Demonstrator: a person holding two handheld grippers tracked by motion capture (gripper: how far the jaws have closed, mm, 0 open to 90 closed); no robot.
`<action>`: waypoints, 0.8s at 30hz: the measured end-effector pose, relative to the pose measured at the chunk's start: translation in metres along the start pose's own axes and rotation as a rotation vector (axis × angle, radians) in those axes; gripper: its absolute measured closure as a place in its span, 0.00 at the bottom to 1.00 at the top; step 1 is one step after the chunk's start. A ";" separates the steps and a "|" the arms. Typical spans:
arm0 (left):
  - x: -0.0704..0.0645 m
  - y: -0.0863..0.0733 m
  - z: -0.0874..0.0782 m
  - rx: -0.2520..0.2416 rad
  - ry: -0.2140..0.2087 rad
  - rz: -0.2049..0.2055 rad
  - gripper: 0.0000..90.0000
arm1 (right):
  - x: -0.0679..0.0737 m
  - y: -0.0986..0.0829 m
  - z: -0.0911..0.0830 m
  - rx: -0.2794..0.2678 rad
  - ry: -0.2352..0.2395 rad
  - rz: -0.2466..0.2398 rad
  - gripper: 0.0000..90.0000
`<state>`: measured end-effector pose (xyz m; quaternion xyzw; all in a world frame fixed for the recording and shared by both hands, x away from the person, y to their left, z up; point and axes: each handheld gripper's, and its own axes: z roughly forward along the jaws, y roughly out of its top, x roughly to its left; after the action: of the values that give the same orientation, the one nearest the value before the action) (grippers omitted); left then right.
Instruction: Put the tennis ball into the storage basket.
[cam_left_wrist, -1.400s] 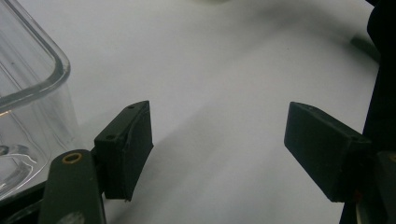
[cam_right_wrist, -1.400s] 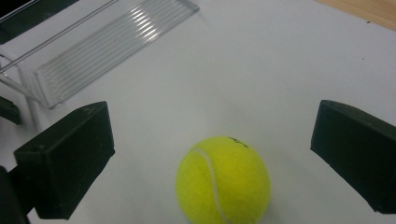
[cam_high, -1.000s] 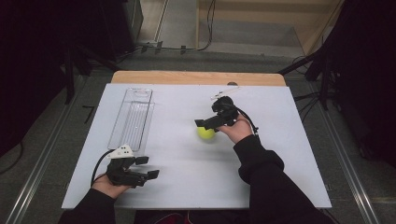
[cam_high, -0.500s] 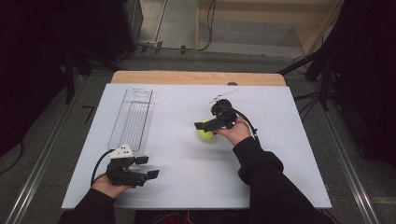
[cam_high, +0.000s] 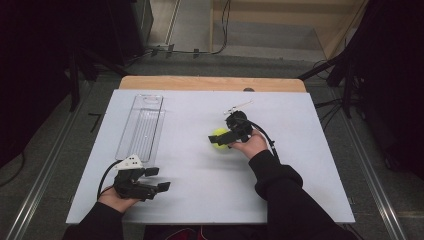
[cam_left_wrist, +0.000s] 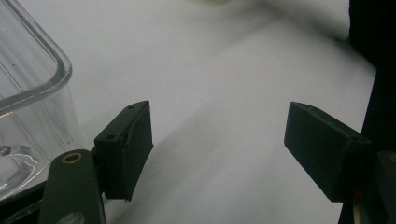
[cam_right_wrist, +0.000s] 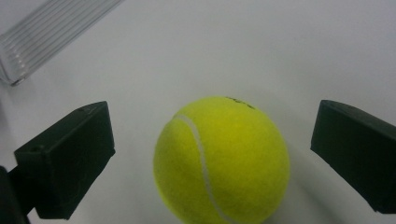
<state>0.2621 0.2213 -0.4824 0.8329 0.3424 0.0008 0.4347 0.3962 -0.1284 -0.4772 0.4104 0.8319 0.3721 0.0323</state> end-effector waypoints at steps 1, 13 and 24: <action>0.000 0.000 0.000 0.000 0.000 0.000 0.27 | 0.000 -0.001 0.001 0.003 0.001 0.001 0.00; 0.000 0.000 -0.001 -0.001 0.000 0.001 0.27 | 0.000 -0.011 0.014 0.056 -0.015 0.011 0.00; 0.000 0.000 -0.001 -0.002 0.002 0.001 0.27 | 0.000 -0.019 0.024 0.088 -0.036 0.002 0.00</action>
<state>0.2619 0.2220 -0.4817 0.8327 0.3424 0.0025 0.4351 0.3927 -0.1218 -0.5064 0.4190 0.8464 0.3276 0.0286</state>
